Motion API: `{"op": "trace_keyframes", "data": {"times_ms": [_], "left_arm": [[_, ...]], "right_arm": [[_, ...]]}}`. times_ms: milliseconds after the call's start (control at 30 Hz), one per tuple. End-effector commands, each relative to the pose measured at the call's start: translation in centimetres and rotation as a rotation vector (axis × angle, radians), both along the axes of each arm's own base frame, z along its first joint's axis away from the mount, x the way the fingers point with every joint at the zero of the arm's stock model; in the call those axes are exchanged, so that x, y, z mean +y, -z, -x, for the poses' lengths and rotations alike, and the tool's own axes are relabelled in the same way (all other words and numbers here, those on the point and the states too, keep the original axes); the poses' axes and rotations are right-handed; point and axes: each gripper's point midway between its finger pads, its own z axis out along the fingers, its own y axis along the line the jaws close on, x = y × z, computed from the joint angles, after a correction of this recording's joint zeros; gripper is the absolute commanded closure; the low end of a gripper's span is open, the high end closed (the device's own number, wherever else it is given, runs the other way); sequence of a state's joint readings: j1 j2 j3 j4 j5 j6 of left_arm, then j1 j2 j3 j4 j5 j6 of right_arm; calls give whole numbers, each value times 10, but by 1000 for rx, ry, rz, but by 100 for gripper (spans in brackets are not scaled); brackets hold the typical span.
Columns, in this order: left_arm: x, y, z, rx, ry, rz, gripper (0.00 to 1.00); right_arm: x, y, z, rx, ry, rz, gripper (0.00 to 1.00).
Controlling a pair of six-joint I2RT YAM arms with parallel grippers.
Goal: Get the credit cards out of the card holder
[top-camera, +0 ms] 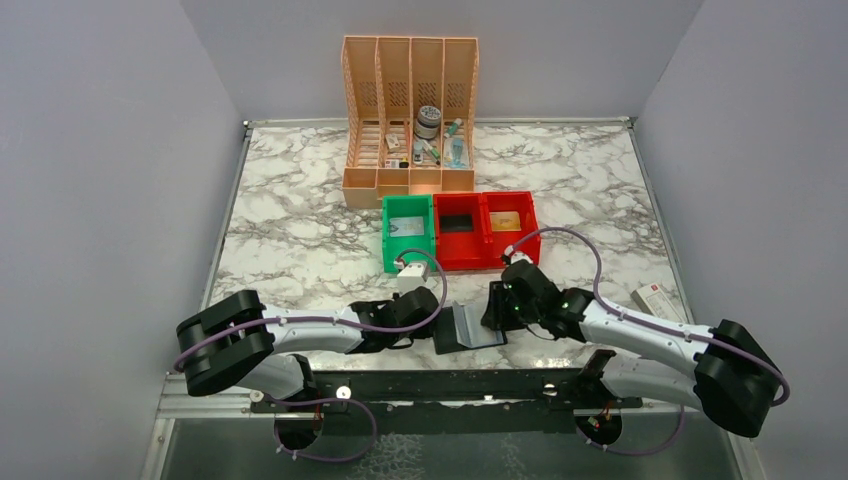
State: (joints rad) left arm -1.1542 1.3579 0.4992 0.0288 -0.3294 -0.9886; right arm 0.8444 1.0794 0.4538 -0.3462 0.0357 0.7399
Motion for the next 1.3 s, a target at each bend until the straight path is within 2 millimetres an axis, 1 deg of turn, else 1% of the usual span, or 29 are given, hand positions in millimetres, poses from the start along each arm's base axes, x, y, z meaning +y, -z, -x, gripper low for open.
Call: {"op": "trace_keyframes", "data": {"times_ms": [0,133,300,400,500,700,833,967,1067,1167,1267], "left_arm": [[19,20,12,46,28,-107,81],[18,19,12,46,29,-105,82],[20,18,13,46,27,-101,83],[20,17,13,43,25,-99,83],[21,17,13,41,24,-100,83],[21,15,12,38,23,-96,84],[21,12,13,36,21,-86,84],[23,7,13,28,15,-74,83],[26,2,12,21,3,-66,82],[31,-4,12,12,-13,-53,78],[36,-11,12,-1,-29,-36,71]], "right_arm": [[21,-10,3,13,-57,-93,62],[31,-19,5,11,-75,-154,63],[33,-33,0,-20,-73,-174,64],[34,-39,0,-22,-76,-176,65],[38,-47,3,-29,-103,-206,65],[54,-65,10,-41,-174,-317,68],[68,-70,15,-22,-231,-384,68],[84,-69,25,28,-308,-445,68],[91,-63,28,66,-334,-458,68],[93,-57,28,85,-345,-450,67],[91,-53,27,87,-341,-427,66]]}}
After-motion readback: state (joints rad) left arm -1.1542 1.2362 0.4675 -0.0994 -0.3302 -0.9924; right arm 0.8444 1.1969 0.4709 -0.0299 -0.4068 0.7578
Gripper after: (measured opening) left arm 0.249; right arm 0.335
